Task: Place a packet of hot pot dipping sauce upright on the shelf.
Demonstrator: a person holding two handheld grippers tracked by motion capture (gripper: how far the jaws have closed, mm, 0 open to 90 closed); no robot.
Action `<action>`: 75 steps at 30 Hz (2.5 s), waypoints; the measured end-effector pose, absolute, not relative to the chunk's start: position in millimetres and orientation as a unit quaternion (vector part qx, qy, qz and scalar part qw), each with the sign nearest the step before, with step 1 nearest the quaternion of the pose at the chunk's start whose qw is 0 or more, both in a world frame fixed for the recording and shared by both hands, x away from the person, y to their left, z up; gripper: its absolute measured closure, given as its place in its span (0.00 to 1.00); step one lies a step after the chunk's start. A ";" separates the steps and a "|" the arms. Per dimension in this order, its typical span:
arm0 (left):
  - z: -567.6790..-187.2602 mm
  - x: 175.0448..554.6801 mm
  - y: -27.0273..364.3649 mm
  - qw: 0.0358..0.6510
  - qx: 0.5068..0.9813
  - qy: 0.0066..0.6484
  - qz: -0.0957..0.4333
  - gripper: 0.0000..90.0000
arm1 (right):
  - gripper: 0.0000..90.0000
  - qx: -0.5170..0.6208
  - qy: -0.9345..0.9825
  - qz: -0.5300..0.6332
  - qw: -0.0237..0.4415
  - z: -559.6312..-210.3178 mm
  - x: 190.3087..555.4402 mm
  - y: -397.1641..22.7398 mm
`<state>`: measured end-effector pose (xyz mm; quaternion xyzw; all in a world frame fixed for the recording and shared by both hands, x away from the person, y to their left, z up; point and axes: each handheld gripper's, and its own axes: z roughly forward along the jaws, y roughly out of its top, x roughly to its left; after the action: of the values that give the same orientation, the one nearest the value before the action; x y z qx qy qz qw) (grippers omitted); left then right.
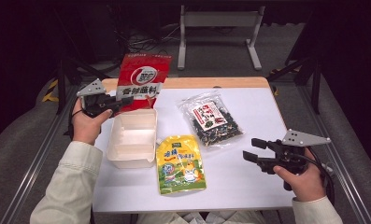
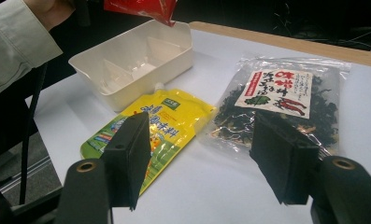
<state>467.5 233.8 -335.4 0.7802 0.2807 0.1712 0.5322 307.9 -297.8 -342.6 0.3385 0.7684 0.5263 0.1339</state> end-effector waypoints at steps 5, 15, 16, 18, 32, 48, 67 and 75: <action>-341.8 473.3 232.3 0.530 0.780 0.287 0.169 0.91 | 0.42 0.338 0.769 0.526 0.132 -342.9 307.9 -296.3; -355.4 484.0 228.0 0.520 0.786 0.288 0.170 0.92 | 0.41 0.339 0.769 0.525 0.131 -343.4 307.9 -296.3; -357.0 484.7 228.2 0.520 0.786 0.288 0.171 0.92 | 0.41 0.340 0.769 0.525 0.133 -343.4 307.8 -296.2; -360.8 486.5 228.5 0.519 0.787 0.287 0.172 0.92 | 0.41 0.341 0.768 0.525 0.134 -343.0 307.6 -296.3; -380.8 499.0 225.5 0.509 0.791 0.292 0.172 0.91 | 0.40 0.346 0.765 0.524 0.141 -343.1 304.9 -299.8; -389.6 503.5 222.4 0.493 0.800 0.302 0.163 0.91 | 0.40 0.347 0.765 0.525 0.136 -343.8 305.6 -299.1; -376.7 494.4 235.8 0.442 0.803 0.350 0.195 0.83 | 0.40 0.346 0.767 0.524 0.134 -344.6 306.1 -297.0; -377.0 494.6 229.8 0.390 0.820 0.369 0.198 0.91 | 0.40 0.345 0.768 0.523 0.133 -345.0 306.2 -296.3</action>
<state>494.6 229.8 -377.0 0.8200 0.3690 0.1980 0.3901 306.2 -296.3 -345.0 0.3453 0.7676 0.5234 0.1331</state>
